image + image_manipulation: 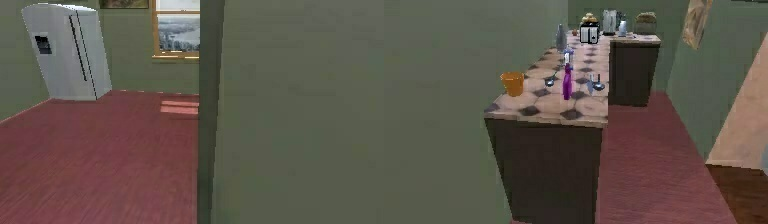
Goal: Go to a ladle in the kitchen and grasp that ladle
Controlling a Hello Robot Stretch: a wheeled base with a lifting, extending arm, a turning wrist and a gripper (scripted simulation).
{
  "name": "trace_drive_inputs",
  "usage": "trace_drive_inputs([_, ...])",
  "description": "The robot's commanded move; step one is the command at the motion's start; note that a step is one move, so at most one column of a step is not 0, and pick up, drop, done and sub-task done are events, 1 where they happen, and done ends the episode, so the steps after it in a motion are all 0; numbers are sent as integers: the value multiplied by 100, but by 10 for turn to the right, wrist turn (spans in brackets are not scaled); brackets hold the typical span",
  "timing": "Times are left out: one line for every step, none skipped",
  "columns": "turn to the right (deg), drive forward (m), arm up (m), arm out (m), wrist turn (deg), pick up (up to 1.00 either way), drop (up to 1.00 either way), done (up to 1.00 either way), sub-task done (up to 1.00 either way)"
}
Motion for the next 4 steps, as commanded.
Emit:
trace_drive_inputs([-30, 0, 0, 0, 0, 0, 0, 0, 0])
trace_drive_inputs([450, 0, 0, 0, 0, 0, 0, 0, 0])
trace_drive_inputs([450, 0, 0, 0, 0, 0, 0, 0, 0])
trace_drive_inputs([0, 55, 0, 0, 0, 0, 0, 0, 0])
